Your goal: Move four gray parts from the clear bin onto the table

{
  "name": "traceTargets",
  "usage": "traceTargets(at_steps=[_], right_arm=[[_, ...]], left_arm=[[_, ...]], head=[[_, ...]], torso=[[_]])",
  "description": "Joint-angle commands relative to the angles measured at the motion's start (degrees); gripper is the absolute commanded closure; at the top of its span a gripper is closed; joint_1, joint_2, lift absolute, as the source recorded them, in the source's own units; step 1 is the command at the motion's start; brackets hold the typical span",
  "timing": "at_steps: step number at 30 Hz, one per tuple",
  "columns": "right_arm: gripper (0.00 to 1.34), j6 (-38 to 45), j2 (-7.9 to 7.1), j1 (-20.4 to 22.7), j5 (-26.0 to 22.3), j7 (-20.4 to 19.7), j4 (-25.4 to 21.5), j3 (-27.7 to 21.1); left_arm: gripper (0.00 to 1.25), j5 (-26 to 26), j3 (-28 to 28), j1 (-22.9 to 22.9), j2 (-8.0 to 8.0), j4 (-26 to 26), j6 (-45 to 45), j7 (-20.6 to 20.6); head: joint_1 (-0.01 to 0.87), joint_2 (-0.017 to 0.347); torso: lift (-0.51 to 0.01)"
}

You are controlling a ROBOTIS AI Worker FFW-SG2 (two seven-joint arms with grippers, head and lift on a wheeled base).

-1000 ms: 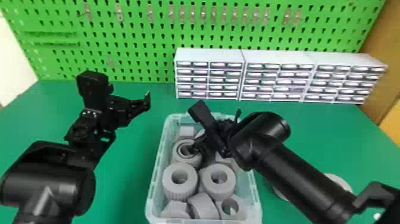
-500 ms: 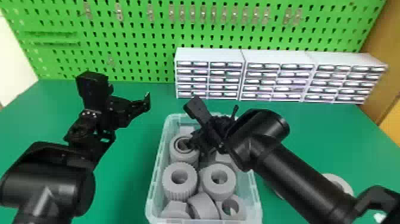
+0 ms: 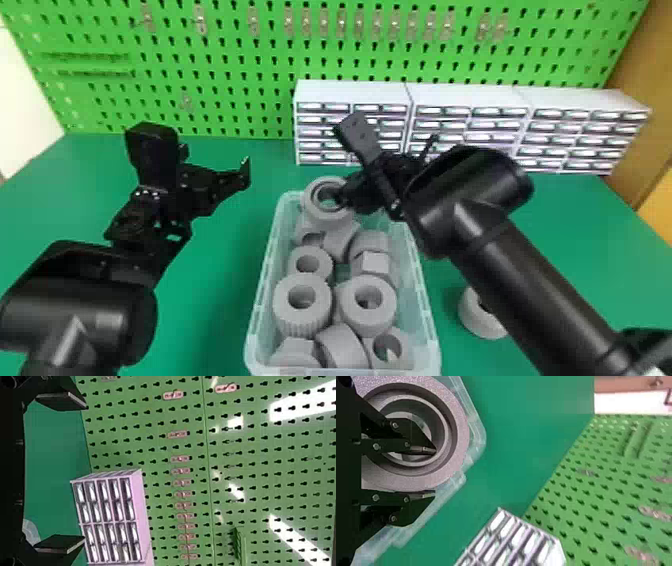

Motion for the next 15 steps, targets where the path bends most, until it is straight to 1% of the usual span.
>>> traceTargets(at_steps=[1,6,15], right_arm=[[1.17,3.6,-0.8,2.0,3.2,0.0,-5.8,-4.6],[1.17,6.6,-1.77,4.3,5.4,0.0,-9.1,-9.6],[1.17,10.6,-2.38,9.1,9.7,0.0,-12.7,-19.5]], left_arm=[[0.11,0.0,0.3,0.1,0.0,-0.1,0.0,-0.2],[0.11,0.0,0.3,0.1,0.0,-0.1,0.0,-0.2],[0.11,0.1,0.5,0.1,0.0,-0.1,0.0,-0.6]], head=[[0.678,0.034],[0.678,0.034],[0.678,0.034]], torso=[[-0.05],[-0.05],[-0.05]])
